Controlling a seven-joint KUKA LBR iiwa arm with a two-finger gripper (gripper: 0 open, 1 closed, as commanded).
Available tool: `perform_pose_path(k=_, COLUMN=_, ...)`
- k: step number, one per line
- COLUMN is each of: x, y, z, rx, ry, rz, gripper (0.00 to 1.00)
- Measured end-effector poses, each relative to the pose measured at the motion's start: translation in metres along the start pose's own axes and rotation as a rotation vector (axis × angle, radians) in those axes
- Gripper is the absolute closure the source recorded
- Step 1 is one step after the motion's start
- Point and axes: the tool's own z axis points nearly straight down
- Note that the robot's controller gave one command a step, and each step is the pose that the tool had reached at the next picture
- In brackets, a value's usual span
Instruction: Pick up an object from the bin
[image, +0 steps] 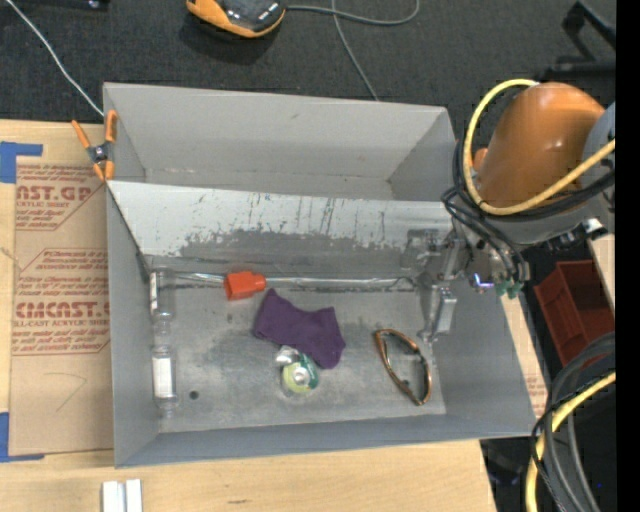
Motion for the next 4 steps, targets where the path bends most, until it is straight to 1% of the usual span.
perform_pose_path(k=1, x=-0.002, y=0.0, z=-0.004, rx=0.001, ry=-0.008, rz=-0.001, gripper=0.0)
perform_pose_path(k=2, x=-0.002, y=0.0, z=-0.004, rx=0.001, ry=-0.009, rz=-0.002, gripper=0.0)
perform_pose_path(k=3, x=0.034, y=0.03, z=-0.041, rx=0.001, ry=-0.007, rz=-0.063, gripper=0.0)
perform_pose_path(k=4, x=0.019, y=0.019, z=0.03, rx=0.003, ry=-0.016, rz=-0.106, gripper=0.0)
